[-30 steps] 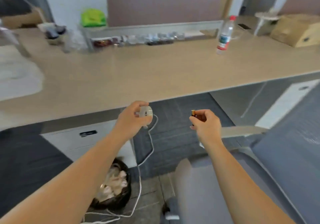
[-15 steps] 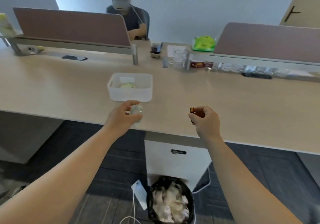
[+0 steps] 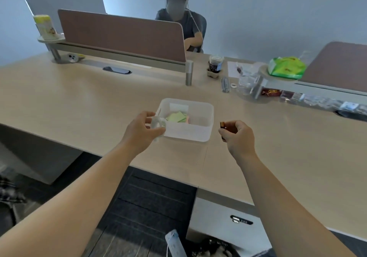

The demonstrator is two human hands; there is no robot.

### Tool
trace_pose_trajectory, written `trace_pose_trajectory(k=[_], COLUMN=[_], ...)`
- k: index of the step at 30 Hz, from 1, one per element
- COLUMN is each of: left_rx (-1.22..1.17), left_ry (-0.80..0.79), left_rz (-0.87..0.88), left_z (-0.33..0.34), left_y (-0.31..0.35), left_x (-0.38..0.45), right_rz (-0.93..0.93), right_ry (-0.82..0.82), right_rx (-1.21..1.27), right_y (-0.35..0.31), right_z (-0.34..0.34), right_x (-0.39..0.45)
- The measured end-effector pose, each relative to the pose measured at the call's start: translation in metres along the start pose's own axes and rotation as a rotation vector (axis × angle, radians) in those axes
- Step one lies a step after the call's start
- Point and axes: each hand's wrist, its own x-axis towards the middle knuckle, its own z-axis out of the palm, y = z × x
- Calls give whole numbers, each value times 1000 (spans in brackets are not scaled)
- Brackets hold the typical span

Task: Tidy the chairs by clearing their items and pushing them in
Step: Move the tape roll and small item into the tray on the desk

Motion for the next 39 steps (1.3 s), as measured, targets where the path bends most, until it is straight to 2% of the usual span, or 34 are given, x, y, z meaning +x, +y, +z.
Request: trace_pose_trajectory(k=[6,12,16,22,26,30,35,39], left_rx=[11,204,346,695,828,824,431,276], left_ry=[1,-87,-245,-606,-718,-691,-475,-320], left_rz=[1,60,137,248,273,347,356,346], left_z=[10,20,38,84,103,109,82,44], left_y=[9,0,-13,-41,-59,-64,-56,-56], left_x=[60,133,195,267,287,297,298,302], right_rz=[15,42,98,240,298,338,324,301], right_ry=[-22,-24,15,110,118,72,18,-99], right_rx=[-23,-55,-64,-20,-27,-45,-105,-191], right_y=[-1,-1,4,24,37,45,42,31], right_z=[18,51,77,111,131,146,163,188], right_x=[60,105,135,165,176,185,192,197])
